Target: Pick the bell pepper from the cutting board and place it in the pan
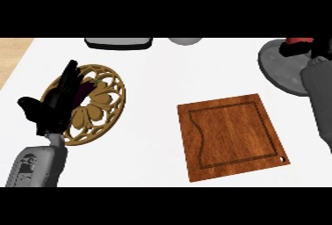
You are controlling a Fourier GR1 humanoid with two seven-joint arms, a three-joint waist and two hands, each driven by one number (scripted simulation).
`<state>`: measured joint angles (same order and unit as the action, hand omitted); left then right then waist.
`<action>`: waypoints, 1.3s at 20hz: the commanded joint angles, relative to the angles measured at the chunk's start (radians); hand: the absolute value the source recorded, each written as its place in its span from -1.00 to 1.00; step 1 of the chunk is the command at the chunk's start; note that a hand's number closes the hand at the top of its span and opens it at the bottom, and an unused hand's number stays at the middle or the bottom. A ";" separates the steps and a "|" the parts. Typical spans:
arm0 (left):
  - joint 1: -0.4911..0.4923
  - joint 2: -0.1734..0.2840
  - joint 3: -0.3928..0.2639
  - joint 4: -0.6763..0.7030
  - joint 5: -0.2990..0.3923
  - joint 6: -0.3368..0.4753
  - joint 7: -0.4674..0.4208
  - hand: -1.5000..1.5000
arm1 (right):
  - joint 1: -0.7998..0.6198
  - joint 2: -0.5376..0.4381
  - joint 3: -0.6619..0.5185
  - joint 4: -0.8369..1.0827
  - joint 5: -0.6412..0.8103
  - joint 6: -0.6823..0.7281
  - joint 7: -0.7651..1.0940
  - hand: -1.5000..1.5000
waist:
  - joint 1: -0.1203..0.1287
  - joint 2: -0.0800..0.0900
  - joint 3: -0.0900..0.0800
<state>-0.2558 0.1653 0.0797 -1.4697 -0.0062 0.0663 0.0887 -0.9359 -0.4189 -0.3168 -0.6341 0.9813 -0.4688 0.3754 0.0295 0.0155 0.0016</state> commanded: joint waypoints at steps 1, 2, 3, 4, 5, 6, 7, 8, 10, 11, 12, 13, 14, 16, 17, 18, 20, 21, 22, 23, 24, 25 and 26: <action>-0.005 -0.010 -0.019 0.004 -0.017 0.000 -0.029 0.00 | 0.017 -0.105 -0.027 0.159 0.030 -0.080 -0.102 1.00 | 0.021 0.011 0.001; -0.011 0.047 0.023 -0.033 0.026 -0.044 0.017 0.00 | 0.021 -0.133 -0.046 0.186 0.024 -0.091 -0.103 1.00 | 0.029 0.009 0.002; -0.032 -0.021 -0.010 0.016 -0.027 0.031 -0.021 0.00 | 0.057 -0.153 -0.060 0.189 -0.006 -0.092 -0.180 1.00 | 0.006 0.008 0.002; -0.010 0.007 -0.003 0.016 0.009 -0.030 -0.016 0.00 | 0.044 -0.171 -0.067 0.231 0.010 -0.121 -0.159 1.00 | 0.018 0.010 0.001; -0.018 -0.016 -0.018 -0.003 -0.005 -0.002 -0.004 0.00 | 0.043 -0.182 -0.078 0.269 0.004 -0.124 -0.180 1.00 | 0.030 0.015 0.003; -0.015 -0.005 -0.018 -0.023 -0.003 -0.010 0.012 0.00 | 0.025 -0.210 -0.094 0.284 -0.011 -0.115 -0.204 1.00 | 0.043 0.018 0.004; -0.004 -0.027 -0.033 -0.045 -0.004 0.000 0.016 0.00 | 0.040 -0.202 -0.112 0.302 -0.027 -0.143 -0.218 1.00 | 0.046 0.017 0.005; -0.044 0.000 -0.018 -0.026 -0.005 -0.008 0.034 0.00 | 0.040 -0.201 -0.121 0.316 -0.036 -0.155 -0.244 1.00 | 0.042 0.019 0.005; -0.051 -0.011 -0.016 -0.013 -0.002 -0.002 0.030 0.00 | 0.064 -0.236 -0.142 0.335 -0.055 -0.158 -0.296 1.00 | 0.038 0.023 0.006; -0.007 -0.016 -0.022 -0.002 -0.001 -0.015 -0.017 0.00 | 0.051 -0.232 -0.158 0.339 -0.069 -0.170 -0.295 1.00 | 0.054 0.030 0.007; -0.030 0.003 -0.006 0.007 0.013 -0.035 -0.029 0.00 | 0.066 -0.227 -0.152 0.363 -0.063 -0.168 -0.318 1.00 | 0.048 0.027 0.006; -0.047 0.020 0.007 -0.008 0.027 -0.042 0.012 0.00 | 0.066 -0.241 -0.167 0.370 -0.079 -0.157 -0.338 1.00 | 0.052 0.026 0.007; -0.021 -0.015 -0.018 -0.030 0.007 -0.015 -0.009 0.00 | 0.042 -0.214 -0.244 0.351 -0.176 -0.122 -0.357 1.00 | 0.052 0.023 0.010; -0.019 -0.006 -0.019 -0.014 -0.003 -0.021 -0.022 0.00 | 0.041 -0.222 -0.230 0.412 -0.151 -0.087 -0.326 -1.00 | 0.061 0.028 0.007; -0.022 0.024 0.014 0.003 0.032 -0.053 -0.012 0.00 | 0.031 -0.212 -0.256 0.430 -0.195 0.022 -0.343 -1.00 | 0.052 0.024 0.007; -0.036 0.003 -0.001 0.001 0.010 -0.022 -0.009 0.00 | 0.040 -0.214 -0.286 0.439 -0.231 0.068 -0.372 -1.00 | 0.044 0.026 0.009; -0.038 -0.008 -0.014 -0.010 0.008 -0.020 0.000 0.00 | 0.044 -0.215 -0.307 0.452 -0.255 0.115 -0.412 -1.00 | 0.054 0.029 0.011; -0.049 -0.004 -0.008 -0.001 0.005 -0.016 0.006 0.00 | 0.037 -0.221 -0.331 0.451 -0.282 0.140 -0.431 -1.00 | 0.047 0.027 0.010; -0.052 -0.019 -0.025 -0.004 -0.004 -0.009 0.005 0.00 | 0.047 -0.200 -0.327 0.458 -0.277 0.126 -0.445 -1.00 | 0.052 0.029 0.009; -0.045 -0.013 -0.022 0.001 0.004 -0.024 -0.009 0.00 | 0.054 -0.182 -0.328 0.456 -0.277 0.095 -0.461 -1.00 | 0.062 0.033 0.009; -0.057 0.006 -0.006 0.000 0.002 -0.021 -0.002 0.00 | 0.061 -0.206 -0.325 0.458 -0.270 0.100 -0.467 -1.00 | 0.062 0.032 0.009; -0.011 -0.014 -0.011 -0.005 -0.002 -0.009 -0.032 0.00 | 0.090 -0.196 -0.339 0.447 -0.286 0.081 -0.523 -1.00 | 0.054 0.024 0.007; -0.032 0.002 -0.014 -0.001 0.002 -0.029 -0.004 0.00 | 0.086 -0.214 -0.350 0.440 -0.299 0.101 -0.552 -1.00 | 0.050 0.025 0.008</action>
<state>-0.2915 0.1605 0.0670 -1.4728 -0.0036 0.0464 0.0801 -0.8725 -0.6232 -0.6345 -0.1924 0.7179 -0.3890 -0.0894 0.0834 0.0431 0.0103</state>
